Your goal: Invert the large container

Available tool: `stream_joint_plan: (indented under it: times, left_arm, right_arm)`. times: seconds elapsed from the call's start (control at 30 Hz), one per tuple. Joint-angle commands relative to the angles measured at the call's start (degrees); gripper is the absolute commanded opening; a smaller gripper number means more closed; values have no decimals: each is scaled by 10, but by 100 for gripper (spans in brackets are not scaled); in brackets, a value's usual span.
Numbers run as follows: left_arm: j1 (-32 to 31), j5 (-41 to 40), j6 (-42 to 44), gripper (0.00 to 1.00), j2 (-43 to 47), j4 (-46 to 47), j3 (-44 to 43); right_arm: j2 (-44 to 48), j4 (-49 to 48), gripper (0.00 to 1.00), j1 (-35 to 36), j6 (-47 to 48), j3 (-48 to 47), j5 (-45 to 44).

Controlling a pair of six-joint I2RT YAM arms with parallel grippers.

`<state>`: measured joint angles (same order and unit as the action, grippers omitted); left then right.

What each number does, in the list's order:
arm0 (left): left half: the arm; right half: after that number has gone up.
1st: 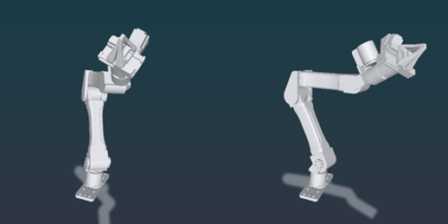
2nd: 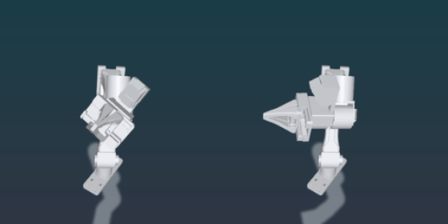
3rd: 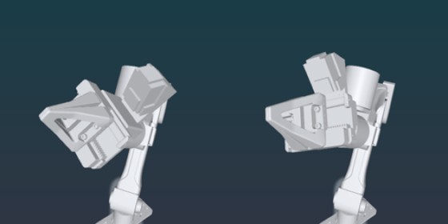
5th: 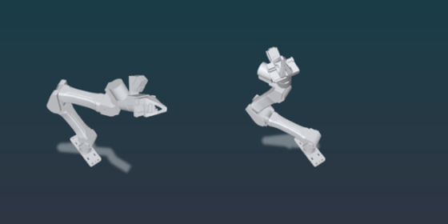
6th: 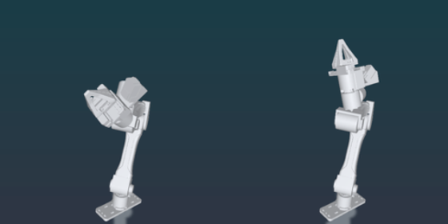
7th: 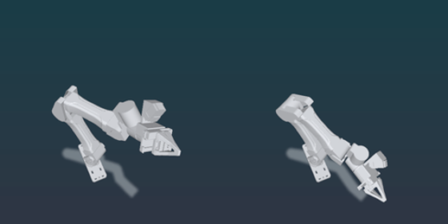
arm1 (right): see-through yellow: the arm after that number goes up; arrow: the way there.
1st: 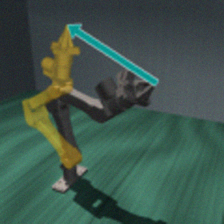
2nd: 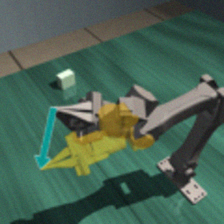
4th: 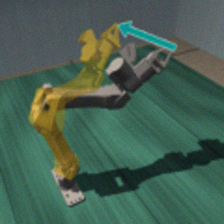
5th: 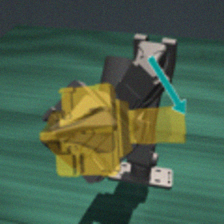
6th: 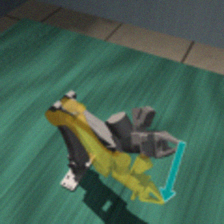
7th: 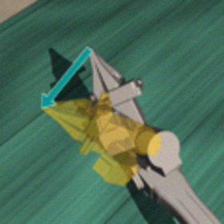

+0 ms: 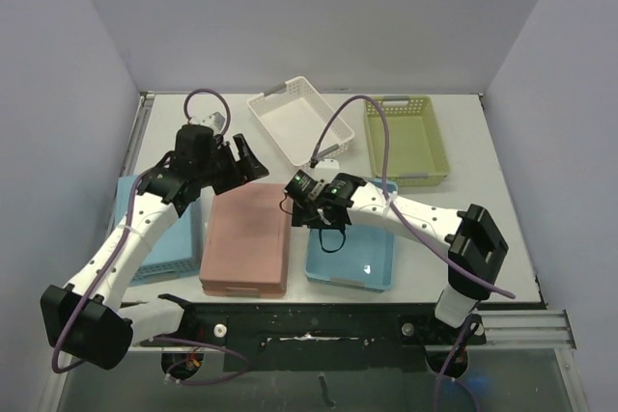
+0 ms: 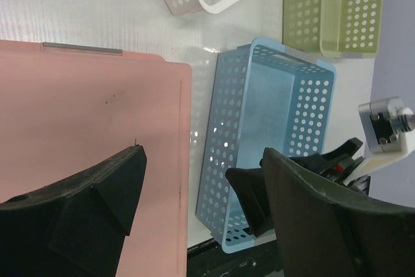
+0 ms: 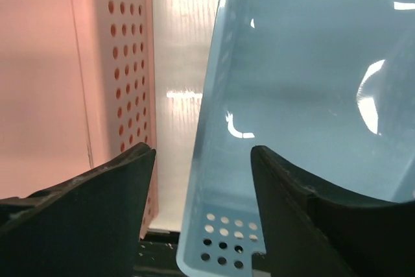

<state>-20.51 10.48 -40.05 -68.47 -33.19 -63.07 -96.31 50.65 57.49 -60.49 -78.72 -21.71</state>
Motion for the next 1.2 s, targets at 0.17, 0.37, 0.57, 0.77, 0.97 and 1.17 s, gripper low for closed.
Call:
stream_joint_plan:
  times: [0.17,0.37,0.57,0.77,0.97,1.17]
  left_arm:
    - [7,-7,-3,73,32,8,4]
    - [7,-10,0,73,34,5,0]
    - [14,-14,19,73,34,-16,-22]
    - [33,-34,53,73,23,-62,-72]
    - [63,-32,72,74,18,-82,-105]
    - [68,0,64,74,19,-65,-98]
  right_arm:
    - [-41,-80,27,-22,19,15,11]
    - [-19,-97,12,-21,34,38,35]
    - [75,-106,0,-18,41,44,57]
    - [181,-192,0,-20,35,73,149]
    - [213,-284,0,-50,-3,96,255]
    - [279,-499,0,-159,-88,286,426]
